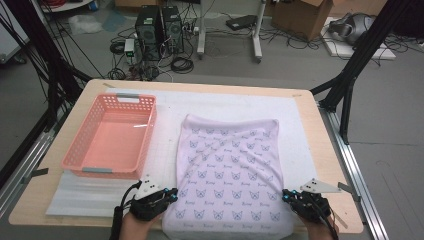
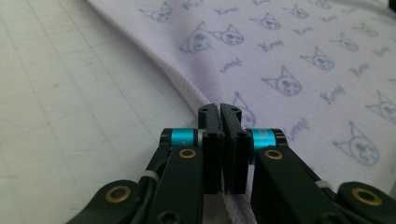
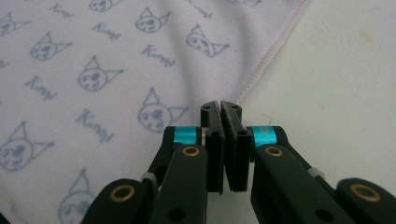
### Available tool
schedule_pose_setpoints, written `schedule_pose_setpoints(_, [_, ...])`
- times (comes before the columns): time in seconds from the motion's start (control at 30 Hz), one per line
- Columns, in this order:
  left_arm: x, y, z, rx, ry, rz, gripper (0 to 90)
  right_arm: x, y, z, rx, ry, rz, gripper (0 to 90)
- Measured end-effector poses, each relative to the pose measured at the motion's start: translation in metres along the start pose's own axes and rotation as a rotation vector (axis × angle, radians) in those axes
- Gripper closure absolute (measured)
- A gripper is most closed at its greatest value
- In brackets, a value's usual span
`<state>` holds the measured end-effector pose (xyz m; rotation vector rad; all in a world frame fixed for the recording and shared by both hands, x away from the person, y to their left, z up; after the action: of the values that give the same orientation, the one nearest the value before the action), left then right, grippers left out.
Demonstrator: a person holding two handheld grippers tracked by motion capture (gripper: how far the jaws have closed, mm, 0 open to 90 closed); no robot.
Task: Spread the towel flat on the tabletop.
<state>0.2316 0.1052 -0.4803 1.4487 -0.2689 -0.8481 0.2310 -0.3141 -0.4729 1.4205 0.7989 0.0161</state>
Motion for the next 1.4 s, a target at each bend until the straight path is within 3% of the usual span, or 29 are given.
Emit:
schedule_pose_setpoints(0.1, [-0.009,-0.002,-0.003,-0.013,0.013,-0.004,88.1,-0.008,-0.003,0.002,0.008,0.013,-0.007,88.5])
schedule_pose_setpoints(0.23, [-0.022,-0.005,-0.005,-0.051,-0.003,-0.005,88.1,-0.024,-0.01,0.008,0.011,0.024,-0.017,88.6])
schedule_pose_setpoints(0.4, [-0.025,-0.004,0.009,-0.024,-0.03,-0.002,87.1,-0.039,-0.016,0.007,0.017,0.07,-0.025,85.1])
schedule_pose_setpoints(0.5, [-0.023,0.003,0.008,-0.021,-0.037,0.054,66.0,-0.038,-0.012,0.008,0.029,0.04,0.018,68.1])
schedule_pose_setpoints(0.57, [-0.018,0.006,0.003,-0.026,-0.025,0.075,60.4,-0.036,-0.008,0.009,0.042,0.025,0.043,66.4])
schedule_pose_setpoints(0.67, [-0.009,0.011,-0.005,-0.046,-0.006,0.069,58.6,-0.028,-0.005,0.009,0.043,-0.001,0.04,66.3])
schedule_pose_setpoints(0.83, [0.007,0.008,-0.012,-0.098,-0.007,0.005,60.1,-0.014,-0.004,0.007,0.036,-0.015,0.021,65.7])
schedule_pose_setpoints(0.9, [0.009,0.006,-0.006,-0.05,-0.011,-0.009,62.6,-0.01,-0.006,0.006,0.021,-0.016,0.002,67.4])
schedule_pose_setpoints(0.97, [0.009,0.004,-0.002,0.012,-0.01,-0.022,77.1,-0.01,-0.006,0.007,0.03,-0.025,0.0,72.5])
schedule_pose_setpoints(1.0, [0.008,0.004,-0.001,0.019,-0.01,-0.024,85.2,-0.011,-0.005,0.008,0.035,-0.026,-0.003,82.7])
schedule_pose_setpoints(1.07, [0.007,0.005,-0.002,0.012,-0.006,-0.036,86.6,-0.011,-0.005,0.009,0.049,0.004,-0.007,86.1])
schedule_pose_setpoints(1.17, [-0.002,0.002,-0.005,-0.006,-0.004,-0.035,86.9,-0.013,-0.005,0.008,0.004,0.0,-0.011,87.0])
schedule_pose_setpoints(1.23, [-0.01,0.001,-0.007,-0.025,-0.011,-0.038,86.9,-0.017,-0.007,0.008,0.005,0.016,-0.014,87.1])
schedule_pose_setpoints(1.4, [-0.018,-0.004,0.0,-0.039,-0.038,-0.036,84.8,-0.029,-0.012,0.006,-0.007,0.051,-0.037,86.7])
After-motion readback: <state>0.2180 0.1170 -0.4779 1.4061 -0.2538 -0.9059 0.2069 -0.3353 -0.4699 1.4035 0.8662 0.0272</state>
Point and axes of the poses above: each handheld gripper's, and its own axes: x roughly forward along the jaws, y roughly out of its top, z roughly to its right, the point moved 4 cm from there along x, roughly forward along the jaws, and after that the axes turned 14 degrees about z, right-handed, at the moved point
